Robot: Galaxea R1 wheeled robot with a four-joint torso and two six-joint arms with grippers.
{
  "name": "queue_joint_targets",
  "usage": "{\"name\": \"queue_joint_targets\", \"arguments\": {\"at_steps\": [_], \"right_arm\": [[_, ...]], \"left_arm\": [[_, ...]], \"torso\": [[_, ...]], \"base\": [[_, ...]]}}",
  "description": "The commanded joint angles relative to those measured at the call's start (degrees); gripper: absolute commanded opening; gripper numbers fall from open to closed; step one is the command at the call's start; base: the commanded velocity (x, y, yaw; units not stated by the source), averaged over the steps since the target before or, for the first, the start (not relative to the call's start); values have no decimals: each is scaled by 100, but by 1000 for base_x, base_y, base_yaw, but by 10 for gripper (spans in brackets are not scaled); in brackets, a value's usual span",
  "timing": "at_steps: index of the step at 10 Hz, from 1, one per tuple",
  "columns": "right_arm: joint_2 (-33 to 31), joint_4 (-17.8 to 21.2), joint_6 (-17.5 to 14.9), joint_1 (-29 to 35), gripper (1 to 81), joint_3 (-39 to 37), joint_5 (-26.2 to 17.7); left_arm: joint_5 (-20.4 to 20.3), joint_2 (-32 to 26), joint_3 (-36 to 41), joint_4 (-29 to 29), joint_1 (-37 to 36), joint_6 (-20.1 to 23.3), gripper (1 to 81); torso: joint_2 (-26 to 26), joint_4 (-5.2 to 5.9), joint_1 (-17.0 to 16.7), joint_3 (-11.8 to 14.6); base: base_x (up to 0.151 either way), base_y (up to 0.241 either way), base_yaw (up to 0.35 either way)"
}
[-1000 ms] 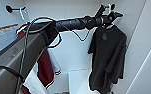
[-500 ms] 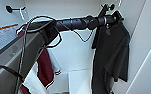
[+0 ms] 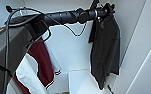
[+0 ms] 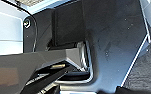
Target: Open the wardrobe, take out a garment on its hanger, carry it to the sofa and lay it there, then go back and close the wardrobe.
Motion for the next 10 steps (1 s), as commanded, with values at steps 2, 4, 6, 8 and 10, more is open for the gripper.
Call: {"name": "queue_joint_targets", "arguments": {"at_steps": [2,4,6,8,10], "right_arm": [[34,-24,-34,157,811,50,-326],[26,-25,-43,157,811,50,-317],[35,-16,-43,157,811,58,-247],[26,-25,-52,175,811,85,-238],[43,-24,-52,183,811,94,-150]], "left_arm": [[-123,-487,371,175,-1420,147,10],[97,-610,723,193,-1375,182,10],[264,-628,942,246,-1367,173,10],[325,-698,1318,254,-1244,173,10],[290,-848,1856,272,-858,200,10]], "torso": [[0,582,0,0],[2,610,0,0],[2,627,0,0],[2,712,0,0],[2,708,0,0]], "base": [[0,0,0],[0,0,0],[0,0,0],[0,0,0],[0,0,0]]}}
